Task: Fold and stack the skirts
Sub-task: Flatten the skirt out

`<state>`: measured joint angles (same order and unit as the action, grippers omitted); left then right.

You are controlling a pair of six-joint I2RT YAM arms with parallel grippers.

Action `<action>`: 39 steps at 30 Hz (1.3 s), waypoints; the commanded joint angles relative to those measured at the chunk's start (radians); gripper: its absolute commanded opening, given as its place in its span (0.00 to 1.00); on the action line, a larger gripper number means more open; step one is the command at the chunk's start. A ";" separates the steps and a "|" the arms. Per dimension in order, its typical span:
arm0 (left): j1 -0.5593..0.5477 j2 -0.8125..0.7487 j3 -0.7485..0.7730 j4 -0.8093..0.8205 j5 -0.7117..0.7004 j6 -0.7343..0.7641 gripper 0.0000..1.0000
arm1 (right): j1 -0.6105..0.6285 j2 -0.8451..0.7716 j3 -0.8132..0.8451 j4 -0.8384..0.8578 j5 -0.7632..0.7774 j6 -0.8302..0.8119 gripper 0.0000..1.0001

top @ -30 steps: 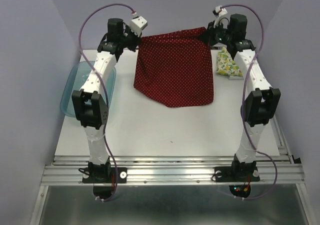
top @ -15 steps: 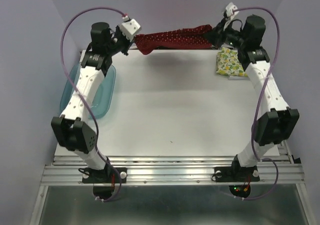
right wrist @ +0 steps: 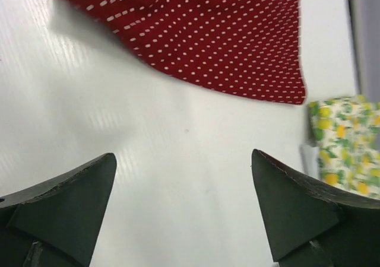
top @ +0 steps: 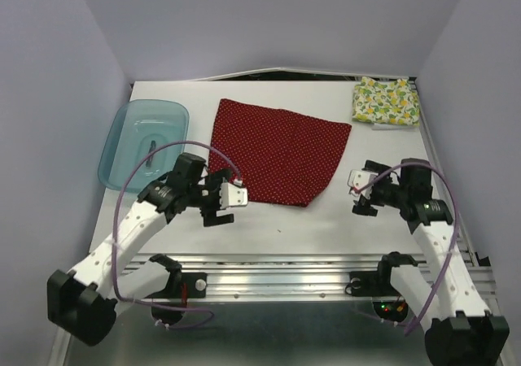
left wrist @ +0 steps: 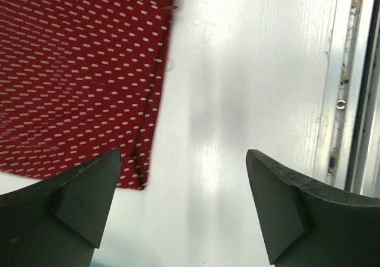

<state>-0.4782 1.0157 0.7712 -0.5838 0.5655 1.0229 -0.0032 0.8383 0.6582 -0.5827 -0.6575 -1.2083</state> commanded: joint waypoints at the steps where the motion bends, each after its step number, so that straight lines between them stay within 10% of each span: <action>1: 0.009 -0.143 0.075 -0.019 -0.022 0.036 0.99 | 0.005 -0.114 0.004 -0.025 0.078 -0.105 1.00; 9: 0.013 0.069 0.223 0.019 -0.116 -0.211 0.84 | 0.005 0.362 0.429 -0.071 0.016 0.306 0.98; 16: 0.121 0.360 0.361 0.172 -0.187 -0.569 0.77 | 0.109 0.703 0.678 -0.109 0.007 0.630 0.78; 27: 0.153 0.774 0.510 0.193 -0.305 -0.754 0.73 | 0.220 1.044 0.698 -0.008 0.270 0.619 0.64; 39: 0.158 1.113 0.817 0.099 -0.375 -0.712 0.73 | 0.519 0.914 0.351 -0.017 0.380 0.547 0.62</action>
<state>-0.3290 2.0151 1.4349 -0.4171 0.2104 0.2867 0.3325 1.7981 1.1278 -0.5171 -0.2924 -0.6624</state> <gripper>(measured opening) 0.730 0.631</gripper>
